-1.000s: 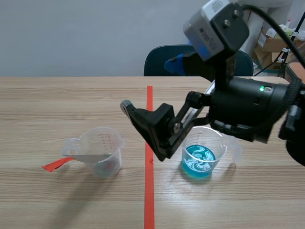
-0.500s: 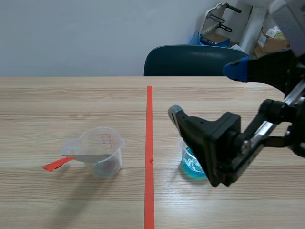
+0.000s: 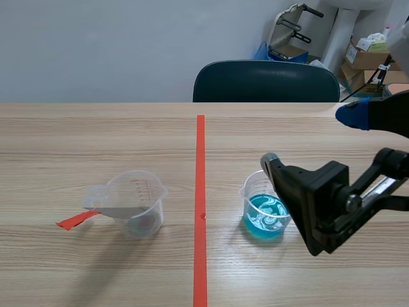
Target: Do the redox reaction experiment
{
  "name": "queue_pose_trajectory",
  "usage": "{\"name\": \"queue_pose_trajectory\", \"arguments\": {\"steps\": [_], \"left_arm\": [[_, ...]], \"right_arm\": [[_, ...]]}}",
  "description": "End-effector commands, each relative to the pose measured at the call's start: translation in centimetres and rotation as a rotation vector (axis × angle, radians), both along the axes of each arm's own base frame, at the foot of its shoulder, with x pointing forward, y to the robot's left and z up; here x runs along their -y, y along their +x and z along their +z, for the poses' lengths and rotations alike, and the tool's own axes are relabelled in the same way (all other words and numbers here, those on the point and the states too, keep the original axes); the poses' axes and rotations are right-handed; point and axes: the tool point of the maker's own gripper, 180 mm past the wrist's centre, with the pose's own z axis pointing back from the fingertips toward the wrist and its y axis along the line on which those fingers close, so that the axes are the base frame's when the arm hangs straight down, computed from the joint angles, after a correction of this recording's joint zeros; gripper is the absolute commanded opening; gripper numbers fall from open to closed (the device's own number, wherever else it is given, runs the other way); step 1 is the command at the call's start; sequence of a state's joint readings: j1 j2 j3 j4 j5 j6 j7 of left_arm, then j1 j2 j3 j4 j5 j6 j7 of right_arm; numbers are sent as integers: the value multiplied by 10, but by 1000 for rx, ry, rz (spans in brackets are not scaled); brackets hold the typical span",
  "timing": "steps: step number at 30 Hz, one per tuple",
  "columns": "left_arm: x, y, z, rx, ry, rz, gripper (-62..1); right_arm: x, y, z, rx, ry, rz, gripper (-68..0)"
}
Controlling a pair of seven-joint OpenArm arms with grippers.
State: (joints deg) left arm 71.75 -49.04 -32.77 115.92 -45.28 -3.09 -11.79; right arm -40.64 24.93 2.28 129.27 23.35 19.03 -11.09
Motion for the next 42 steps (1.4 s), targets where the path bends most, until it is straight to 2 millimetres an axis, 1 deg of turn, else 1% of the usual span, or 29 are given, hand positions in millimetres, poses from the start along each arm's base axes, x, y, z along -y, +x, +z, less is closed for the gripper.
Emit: {"name": "queue_pose_trajectory", "arguments": {"steps": [1,13,21,42], "left_arm": [[1,1,5,21,-12,2,8],[1,1,5,21,-12,2,8],[1,1,5,21,-12,2,8],[1,1,5,21,-11,3,8]], "right_arm": [[-2,3,9,31,10,7,-4],[-2,2,8,30,10,7,-4],[1,2,2,11,-28,3,-4],[1,2,0,3,-34,1,-4]]}}
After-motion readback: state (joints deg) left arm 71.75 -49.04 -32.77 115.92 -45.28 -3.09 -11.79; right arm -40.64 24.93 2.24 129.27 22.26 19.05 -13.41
